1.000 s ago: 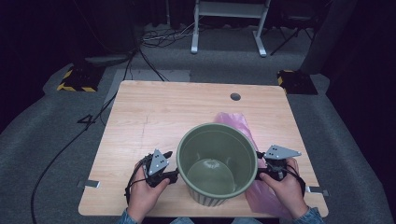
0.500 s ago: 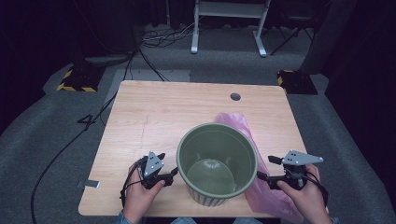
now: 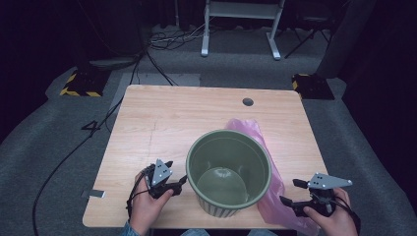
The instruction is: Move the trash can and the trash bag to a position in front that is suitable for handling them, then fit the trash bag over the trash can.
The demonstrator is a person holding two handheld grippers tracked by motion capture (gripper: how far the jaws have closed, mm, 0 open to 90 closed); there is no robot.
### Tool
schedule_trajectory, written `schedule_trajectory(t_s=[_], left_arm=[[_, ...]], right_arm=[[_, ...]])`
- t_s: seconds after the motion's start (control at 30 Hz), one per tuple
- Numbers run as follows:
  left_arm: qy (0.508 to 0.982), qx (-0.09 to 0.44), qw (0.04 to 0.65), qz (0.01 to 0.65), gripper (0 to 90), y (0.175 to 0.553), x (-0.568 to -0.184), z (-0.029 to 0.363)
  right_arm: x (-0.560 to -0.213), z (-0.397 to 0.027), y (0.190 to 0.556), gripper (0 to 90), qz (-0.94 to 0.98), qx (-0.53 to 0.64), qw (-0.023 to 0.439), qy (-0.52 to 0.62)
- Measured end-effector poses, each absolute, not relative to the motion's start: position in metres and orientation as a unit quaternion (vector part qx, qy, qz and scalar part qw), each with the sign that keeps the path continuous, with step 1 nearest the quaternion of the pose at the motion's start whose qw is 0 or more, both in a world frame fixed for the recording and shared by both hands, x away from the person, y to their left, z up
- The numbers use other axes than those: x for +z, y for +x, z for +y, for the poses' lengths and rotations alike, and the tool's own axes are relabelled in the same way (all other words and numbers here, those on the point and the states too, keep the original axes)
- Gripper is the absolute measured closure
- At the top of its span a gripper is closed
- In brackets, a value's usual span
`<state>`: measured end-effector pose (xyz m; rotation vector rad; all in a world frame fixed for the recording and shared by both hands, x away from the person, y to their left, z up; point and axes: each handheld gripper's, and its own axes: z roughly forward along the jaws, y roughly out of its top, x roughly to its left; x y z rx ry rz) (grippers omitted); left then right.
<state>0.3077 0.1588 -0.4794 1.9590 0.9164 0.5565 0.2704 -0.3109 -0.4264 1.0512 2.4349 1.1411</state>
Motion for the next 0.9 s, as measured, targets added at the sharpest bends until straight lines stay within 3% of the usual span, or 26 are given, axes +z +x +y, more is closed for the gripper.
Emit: schedule_trajectory(t_s=[0.37,0.9], left_arm=[[0.786,0.227,0.431,0.38,28.2,0.301,-0.483,0.166],[0.787,0.219,0.433,0.382,27.7,0.304,-0.488,0.167]], right_arm=[[-0.452,-0.309,0.267,16.3,0.857,0.352,0.093,0.365],[-0.486,-0.272,0.284,16.4,0.887,0.304,0.089,0.336]])
